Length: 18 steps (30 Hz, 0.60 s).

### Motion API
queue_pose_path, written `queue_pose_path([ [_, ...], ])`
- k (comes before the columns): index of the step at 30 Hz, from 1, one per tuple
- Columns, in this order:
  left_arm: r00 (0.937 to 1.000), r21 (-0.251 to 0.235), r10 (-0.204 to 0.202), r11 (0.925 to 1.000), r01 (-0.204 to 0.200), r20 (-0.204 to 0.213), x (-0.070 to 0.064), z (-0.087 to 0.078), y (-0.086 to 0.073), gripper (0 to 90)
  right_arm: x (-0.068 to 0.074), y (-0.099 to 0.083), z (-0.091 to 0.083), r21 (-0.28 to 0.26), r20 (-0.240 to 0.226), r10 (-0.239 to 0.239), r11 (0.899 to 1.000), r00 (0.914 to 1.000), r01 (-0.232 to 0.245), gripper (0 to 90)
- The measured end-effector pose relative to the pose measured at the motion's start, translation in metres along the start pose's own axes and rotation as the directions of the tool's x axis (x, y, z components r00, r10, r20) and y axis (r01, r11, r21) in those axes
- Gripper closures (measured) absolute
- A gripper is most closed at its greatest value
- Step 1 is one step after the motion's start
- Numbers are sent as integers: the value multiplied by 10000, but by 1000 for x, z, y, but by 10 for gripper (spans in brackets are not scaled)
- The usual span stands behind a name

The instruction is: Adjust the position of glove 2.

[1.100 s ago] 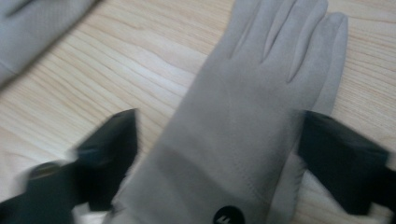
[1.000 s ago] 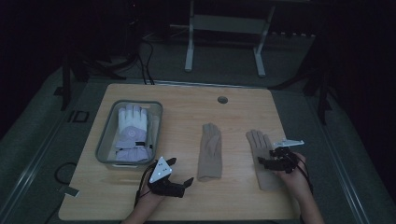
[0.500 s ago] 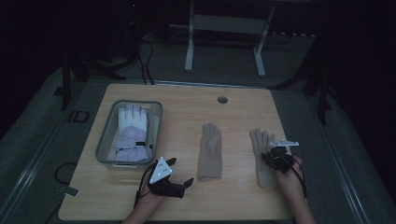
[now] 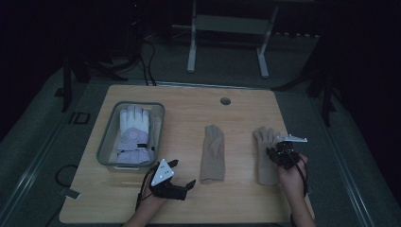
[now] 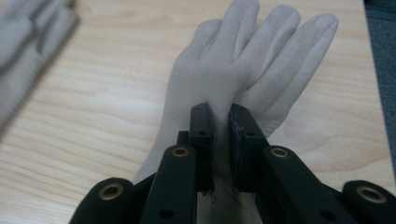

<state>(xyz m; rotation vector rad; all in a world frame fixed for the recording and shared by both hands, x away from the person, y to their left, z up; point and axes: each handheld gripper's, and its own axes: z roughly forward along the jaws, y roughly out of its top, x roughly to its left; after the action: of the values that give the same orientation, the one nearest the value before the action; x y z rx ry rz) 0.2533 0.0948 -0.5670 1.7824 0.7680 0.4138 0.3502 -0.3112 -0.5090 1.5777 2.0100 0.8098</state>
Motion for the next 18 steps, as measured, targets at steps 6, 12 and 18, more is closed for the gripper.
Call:
queue_pose_path([
  [6,10000,-44,6,10000,-6,-12,0,-1,1,28,7,17,-18,-468,-14,87,9989,10000,-87,813],
  [12,10000,-47,36,10000,-36,-14,0,-2,1,28,18,32,-31,-822,-111,50,9966,9999,-59,812],
  [18,10000,-37,43,10000,-43,-13,0,-2,1,28,30,45,-36,-1049,-233,-192,9943,9995,166,812],
])
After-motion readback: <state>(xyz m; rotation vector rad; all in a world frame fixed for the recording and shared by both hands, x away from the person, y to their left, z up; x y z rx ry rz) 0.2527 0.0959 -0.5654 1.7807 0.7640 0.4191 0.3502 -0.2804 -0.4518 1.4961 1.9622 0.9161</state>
